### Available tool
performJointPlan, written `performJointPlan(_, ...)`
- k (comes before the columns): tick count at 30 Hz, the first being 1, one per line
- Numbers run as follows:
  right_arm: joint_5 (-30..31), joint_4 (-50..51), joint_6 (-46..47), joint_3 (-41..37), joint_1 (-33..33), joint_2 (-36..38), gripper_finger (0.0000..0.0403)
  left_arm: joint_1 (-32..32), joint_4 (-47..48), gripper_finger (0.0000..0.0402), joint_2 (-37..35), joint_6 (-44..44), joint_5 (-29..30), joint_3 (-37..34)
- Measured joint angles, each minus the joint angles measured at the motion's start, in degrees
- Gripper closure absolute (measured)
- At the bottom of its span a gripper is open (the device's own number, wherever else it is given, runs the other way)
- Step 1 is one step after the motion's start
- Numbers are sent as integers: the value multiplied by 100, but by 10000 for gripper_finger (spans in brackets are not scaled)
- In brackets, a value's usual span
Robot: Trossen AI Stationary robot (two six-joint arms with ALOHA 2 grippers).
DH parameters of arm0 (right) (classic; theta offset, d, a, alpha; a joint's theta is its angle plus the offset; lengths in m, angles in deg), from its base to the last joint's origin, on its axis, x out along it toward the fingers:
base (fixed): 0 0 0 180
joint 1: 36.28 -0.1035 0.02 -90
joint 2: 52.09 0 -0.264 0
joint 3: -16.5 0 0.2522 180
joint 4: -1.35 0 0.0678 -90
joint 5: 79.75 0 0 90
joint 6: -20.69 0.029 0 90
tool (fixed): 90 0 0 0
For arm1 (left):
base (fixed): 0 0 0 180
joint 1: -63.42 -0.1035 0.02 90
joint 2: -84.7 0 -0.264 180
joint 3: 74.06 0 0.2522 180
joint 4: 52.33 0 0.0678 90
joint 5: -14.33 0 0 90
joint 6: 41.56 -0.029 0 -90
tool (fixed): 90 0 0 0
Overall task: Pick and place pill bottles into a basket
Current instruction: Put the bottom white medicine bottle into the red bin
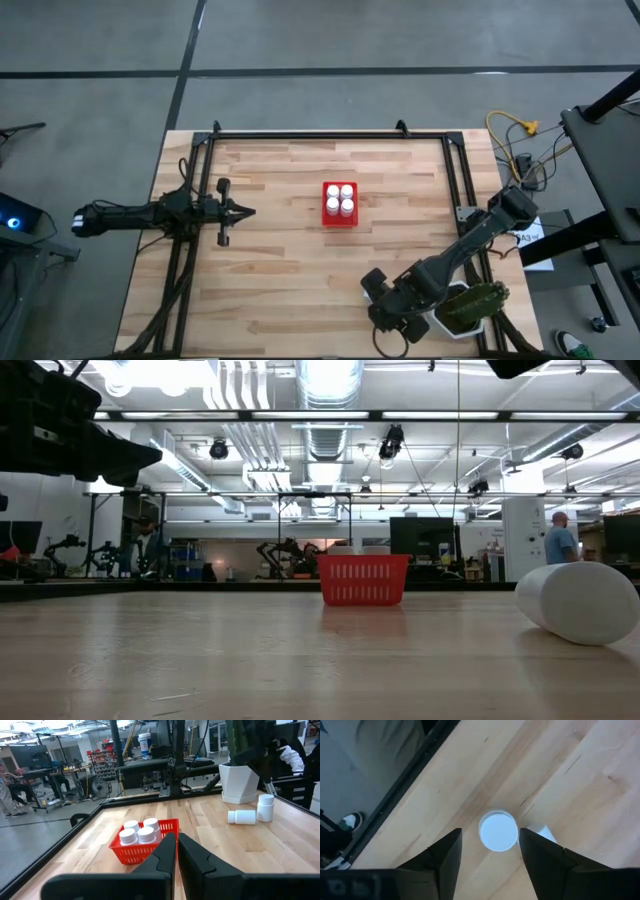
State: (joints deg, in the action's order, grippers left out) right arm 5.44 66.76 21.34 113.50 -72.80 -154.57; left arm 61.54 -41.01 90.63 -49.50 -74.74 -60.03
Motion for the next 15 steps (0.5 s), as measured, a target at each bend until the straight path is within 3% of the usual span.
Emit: performJointPlan(15,33,-145,-340,1,3,-326,215,0,-9,400,4,1,-2,0)
